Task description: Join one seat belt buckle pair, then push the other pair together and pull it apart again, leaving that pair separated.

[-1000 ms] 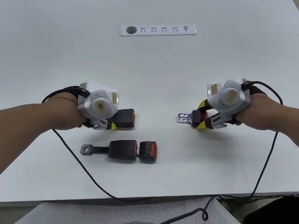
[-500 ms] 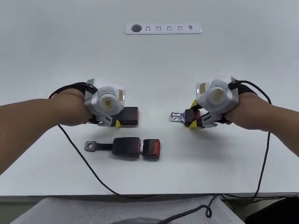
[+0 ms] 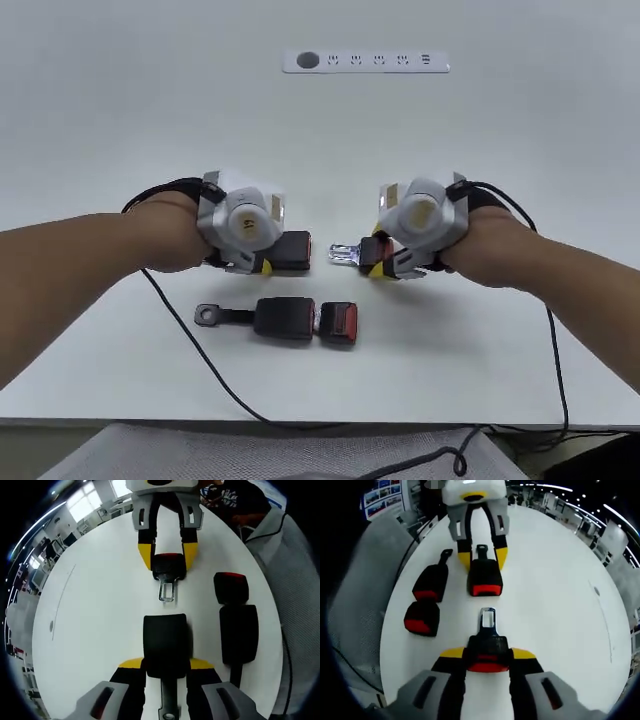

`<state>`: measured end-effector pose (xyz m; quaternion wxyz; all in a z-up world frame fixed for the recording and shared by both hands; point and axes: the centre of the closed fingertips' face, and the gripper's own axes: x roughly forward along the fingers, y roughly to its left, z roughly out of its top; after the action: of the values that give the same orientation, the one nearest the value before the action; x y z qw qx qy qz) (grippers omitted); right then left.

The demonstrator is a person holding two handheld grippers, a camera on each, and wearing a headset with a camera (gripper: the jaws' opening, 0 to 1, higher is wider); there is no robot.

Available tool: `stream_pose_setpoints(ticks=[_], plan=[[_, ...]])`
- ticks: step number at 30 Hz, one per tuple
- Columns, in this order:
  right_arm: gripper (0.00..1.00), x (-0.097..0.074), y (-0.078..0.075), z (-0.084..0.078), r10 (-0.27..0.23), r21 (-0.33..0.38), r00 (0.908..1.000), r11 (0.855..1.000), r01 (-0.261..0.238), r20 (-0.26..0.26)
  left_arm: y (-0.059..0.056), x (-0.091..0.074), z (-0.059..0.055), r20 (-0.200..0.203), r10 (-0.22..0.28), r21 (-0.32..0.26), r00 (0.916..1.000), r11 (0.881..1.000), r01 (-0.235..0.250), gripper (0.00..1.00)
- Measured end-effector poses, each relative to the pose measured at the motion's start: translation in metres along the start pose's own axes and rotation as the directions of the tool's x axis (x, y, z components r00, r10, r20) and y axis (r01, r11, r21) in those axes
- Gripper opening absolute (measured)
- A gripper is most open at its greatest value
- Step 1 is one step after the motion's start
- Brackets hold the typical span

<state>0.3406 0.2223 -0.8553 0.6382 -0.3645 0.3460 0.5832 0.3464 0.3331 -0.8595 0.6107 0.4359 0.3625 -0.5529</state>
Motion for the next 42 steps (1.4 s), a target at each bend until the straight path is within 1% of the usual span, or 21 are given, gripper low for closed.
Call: stream_pose_setpoints(ticks=[5, 9, 12, 16, 19, 21, 24, 25, 26, 27, 29, 32, 33, 36, 39, 40, 42], plan=[[0.33, 0.007, 0.000, 0.010, -0.004, -0.010, 1.0000, 1.000, 0.005, 0.004, 0.000, 0.000, 0.000, -0.003, -0.002, 0.005, 1.0000, 1.000, 0.002, 0.32], [0.33, 0.012, 0.000, 0.017, 0.007, -0.015, 1.0000, 1.000, -0.007, 0.004, 0.000, 0.001, 0.000, -0.004, -0.003, 0.010, 1.0000, 1.000, 0.003, 0.32], [0.33, 0.012, -0.001, 0.016, 0.009, -0.036, 0.9998, 0.999, -0.010, -0.016, 0.000, 0.001, 0.000, -0.005, -0.004, 0.010, 1.0000, 1.000, 0.005, 0.32], [0.32, 0.012, 0.000, 0.018, -0.002, -0.055, 0.9999, 0.998, 0.001, -0.014, 0.000, 0.001, 0.000, -0.009, -0.008, 0.010, 0.9999, 1.000, 0.008, 0.32], [0.32, 0.014, 0.000, 0.021, -0.011, -0.061, 0.9999, 0.998, 0.011, 0.000, 0.000, 0.001, 0.000, -0.010, -0.008, 0.009, 0.9999, 1.000, 0.008, 0.32], [0.32, 0.015, 0.002, 0.024, -0.008, -0.046, 0.9998, 0.999, 0.008, 0.016, 0.000, 0.001, 0.000, -0.012, -0.007, 0.011, 0.9999, 1.000, 0.007, 0.32], [0.32, 0.017, 0.002, 0.028, -0.003, -0.042, 0.9994, 0.999, 0.005, 0.036, 0.000, 0.001, 0.000, -0.010, -0.010, 0.018, 0.9999, 1.000, 0.011, 0.31], [0.32, 0.018, 0.002, 0.028, -0.005, -0.050, 0.9996, 0.999, 0.006, 0.028, 0.000, 0.001, 0.000, -0.009, -0.013, 0.020, 0.9999, 1.000, 0.013, 0.31], [0.32, 0.018, 0.002, 0.029, -0.004, -0.052, 0.9995, 0.999, 0.006, 0.031, 0.000, 0.001, 0.001, -0.007, -0.015, 0.021, 0.9999, 1.000, 0.015, 0.31], [0.31, 0.017, 0.002, 0.028, -0.004, -0.051, 0.9993, 0.999, 0.006, 0.037, 0.000, 0.001, 0.001, -0.001, -0.016, 0.027, 0.9999, 1.000, 0.016, 0.31], [0.31, 0.017, 0.002, 0.028, -0.008, -0.051, 0.9984, 0.999, 0.011, 0.055, 0.000, 0.000, 0.001, 0.026, -0.017, 0.022, 0.9995, 1.000, 0.016, 0.31], [0.30, 0.018, 0.001, 0.030, -0.008, -0.030, 0.9980, 1.000, 0.010, 0.062, 0.001, 0.000, 0.001, 0.042, -0.019, 0.013, 0.9989, 1.000, 0.019, 0.31], [0.30, 0.018, 0.001, 0.031, -0.008, -0.022, 0.9979, 1.000, 0.009, 0.064, 0.000, 0.000, 0.002, 0.041, -0.020, 0.014, 0.9990, 1.000, 0.020, 0.31], [0.30, 0.018, 0.001, 0.033, -0.005, -0.032, 0.9981, 0.999, 0.007, 0.061, 0.000, 0.001, 0.003, 0.024, -0.026, 0.026, 0.9994, 0.999, 0.026, 0.31], [0.30, 0.020, 0.000, 0.036, 0.000, -0.032, 0.9977, 0.999, 0.002, 0.068, 0.001, 0.001, 0.003, 0.020, -0.028, 0.031, 0.9994, 0.999, 0.028, 0.31], [0.29, 0.022, 0.002, 0.041, 0.004, -0.026, 0.9966, 1.000, -0.002, 0.083, 0.001, 0.001, 0.003, 0.020, -0.028, 0.034, 0.9994, 0.999, 0.027, 0.30], [0.29, 0.026, 0.003, 0.049, -0.008, -0.033, 0.9967, 0.999, 0.010, 0.081, 0.001, 0.001, 0.003, 0.019, -0.027, 0.031, 0.9995, 0.999, 0.026, 0.30]])
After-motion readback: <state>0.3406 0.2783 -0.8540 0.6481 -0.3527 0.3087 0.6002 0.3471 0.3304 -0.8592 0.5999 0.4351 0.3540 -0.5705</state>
